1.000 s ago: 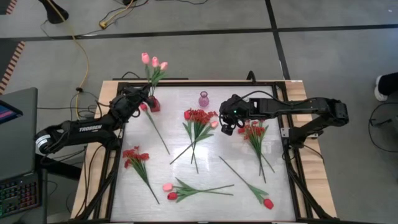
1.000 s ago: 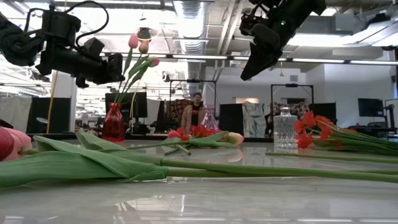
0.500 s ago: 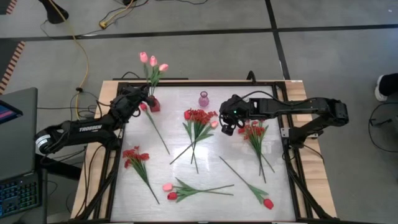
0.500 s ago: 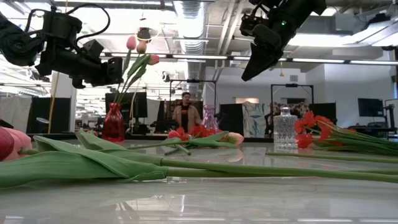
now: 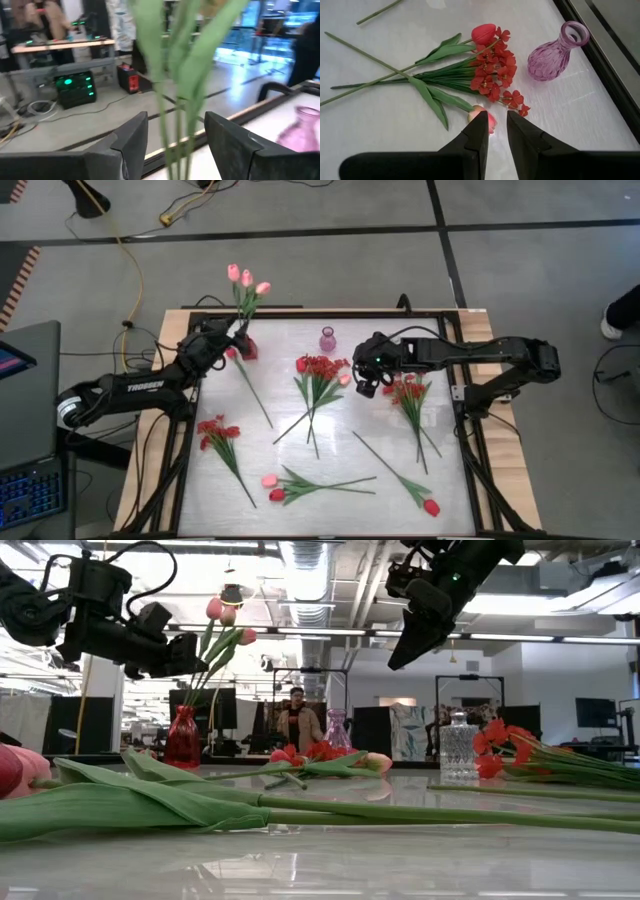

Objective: Sort flowers into vase by color
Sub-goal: Put the pink tulip into the red vase

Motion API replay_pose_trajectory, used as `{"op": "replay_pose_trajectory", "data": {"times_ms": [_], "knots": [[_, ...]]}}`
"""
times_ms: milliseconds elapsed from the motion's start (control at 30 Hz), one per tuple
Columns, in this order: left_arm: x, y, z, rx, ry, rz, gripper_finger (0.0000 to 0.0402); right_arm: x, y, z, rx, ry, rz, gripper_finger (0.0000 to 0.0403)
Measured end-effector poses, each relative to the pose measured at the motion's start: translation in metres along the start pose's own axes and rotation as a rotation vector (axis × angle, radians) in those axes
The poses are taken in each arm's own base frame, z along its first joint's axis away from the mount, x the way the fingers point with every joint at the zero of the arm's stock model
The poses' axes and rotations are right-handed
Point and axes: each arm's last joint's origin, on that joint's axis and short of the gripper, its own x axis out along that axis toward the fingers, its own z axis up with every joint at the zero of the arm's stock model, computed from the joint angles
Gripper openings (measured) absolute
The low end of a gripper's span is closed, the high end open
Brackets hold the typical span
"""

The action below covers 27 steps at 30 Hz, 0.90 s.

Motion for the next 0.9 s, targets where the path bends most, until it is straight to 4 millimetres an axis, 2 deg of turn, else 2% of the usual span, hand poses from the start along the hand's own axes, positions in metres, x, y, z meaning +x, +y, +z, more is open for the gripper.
{"op": "replay_pose_trajectory", "data": {"times_ms": [333, 600, 733, 900], "knots": [[-0.003, -0.005, 0.004, 0.055, -0.026, -0.058, 0.0185, 0.000, 0.000, 0.000, 0.001, 0.000, -0.001, 0.0097], [-0.015, -0.007, 0.012, 0.072, -0.045, 0.003, 0.0185, 0.001, -0.003, 0.000, 0.005, 0.002, -0.008, 0.0097], [-0.022, -0.011, 0.013, 0.016, -0.024, -0.044, 0.0185, 0.001, -0.006, 0.000, 0.012, 0.002, -0.014, 0.0097], [-0.031, -0.025, 0.008, -0.063, 0.049, -0.198, 0.0185, 0.001, -0.006, 0.001, 0.018, -0.002, -0.015, 0.0097]]}}
